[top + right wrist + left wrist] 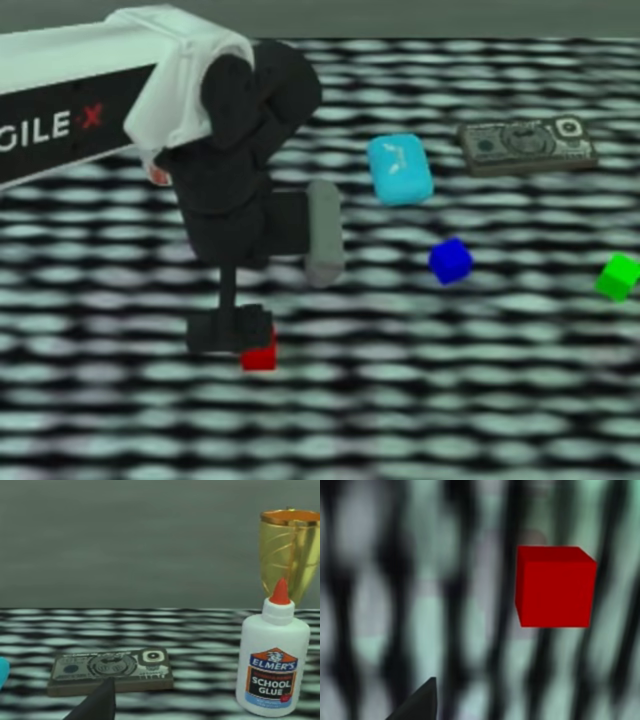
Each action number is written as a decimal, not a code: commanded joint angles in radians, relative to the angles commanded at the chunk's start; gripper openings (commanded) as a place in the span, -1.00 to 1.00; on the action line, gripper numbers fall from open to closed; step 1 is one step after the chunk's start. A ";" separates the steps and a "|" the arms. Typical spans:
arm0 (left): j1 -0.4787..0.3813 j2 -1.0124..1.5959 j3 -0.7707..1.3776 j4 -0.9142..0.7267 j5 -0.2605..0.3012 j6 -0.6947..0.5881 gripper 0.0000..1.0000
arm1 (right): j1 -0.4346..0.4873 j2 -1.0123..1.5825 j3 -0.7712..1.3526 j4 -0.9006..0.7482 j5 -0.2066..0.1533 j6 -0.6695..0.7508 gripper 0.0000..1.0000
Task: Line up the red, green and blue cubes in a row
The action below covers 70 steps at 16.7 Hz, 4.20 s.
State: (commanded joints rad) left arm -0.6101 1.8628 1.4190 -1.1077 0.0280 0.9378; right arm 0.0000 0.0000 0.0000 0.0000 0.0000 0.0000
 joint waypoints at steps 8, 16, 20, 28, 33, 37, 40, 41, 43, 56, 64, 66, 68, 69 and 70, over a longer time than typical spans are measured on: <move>0.069 -0.149 -0.139 0.095 -0.008 -0.065 1.00 | 0.004 0.157 0.144 -0.095 0.004 -0.073 1.00; 0.347 -0.865 -0.700 0.473 -0.030 -0.388 1.00 | 0.043 0.860 0.673 -0.498 0.004 -0.370 1.00; 0.480 -1.286 -1.021 0.703 -0.037 -0.591 1.00 | 0.066 1.281 0.969 -0.731 0.004 -0.539 1.00; 0.617 -1.789 -1.383 1.052 -0.031 -0.892 1.00 | 0.095 1.886 1.410 -1.045 0.002 -0.777 1.00; 0.630 -1.863 -1.419 1.108 -0.028 -0.938 1.00 | 0.098 1.961 1.473 -1.082 0.001 -0.808 1.00; 0.630 -1.863 -1.419 1.108 -0.028 -0.938 1.00 | 0.093 1.960 1.467 -1.077 0.001 -0.808 1.00; 0.630 -1.863 -1.419 1.108 -0.028 -0.938 1.00 | 0.097 1.991 1.421 -1.005 0.001 -0.809 1.00; 0.630 -1.863 -1.419 1.108 -0.028 -0.938 1.00 | 0.097 2.007 1.398 -0.960 0.002 -0.807 1.00; 0.630 -1.863 -1.419 1.108 -0.028 -0.938 1.00 | 0.098 2.042 1.349 -0.866 0.002 -0.806 1.00; 0.630 -1.863 -1.419 1.108 -0.028 -0.938 1.00 | 0.099 2.077 1.303 -0.796 0.002 -0.805 0.10; 0.630 -1.863 -1.419 1.108 -0.028 -0.938 1.00 | 0.099 2.077 1.303 -0.796 0.002 -0.805 -1.00; 0.630 -1.863 -1.419 1.108 -0.028 -0.938 1.00 | 0.099 2.077 1.303 -0.796 0.002 -0.805 -1.00; 0.630 -1.863 -1.419 1.108 -0.028 -0.938 1.00 | 0.099 2.077 1.303 -0.796 0.002 -0.805 -1.00; 0.630 -1.863 -1.419 1.108 -0.028 -0.938 1.00 | 0.099 2.077 1.303 -0.796 0.002 -0.805 -1.00; 0.630 -1.863 -1.419 1.108 -0.028 -0.938 1.00 | 0.099 2.077 1.303 -0.796 0.002 -0.805 -1.00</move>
State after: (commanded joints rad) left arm 0.0200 0.0000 0.0000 0.0000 0.0000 0.0000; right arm 0.0992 2.0775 1.3029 -0.7961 0.0020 -0.8047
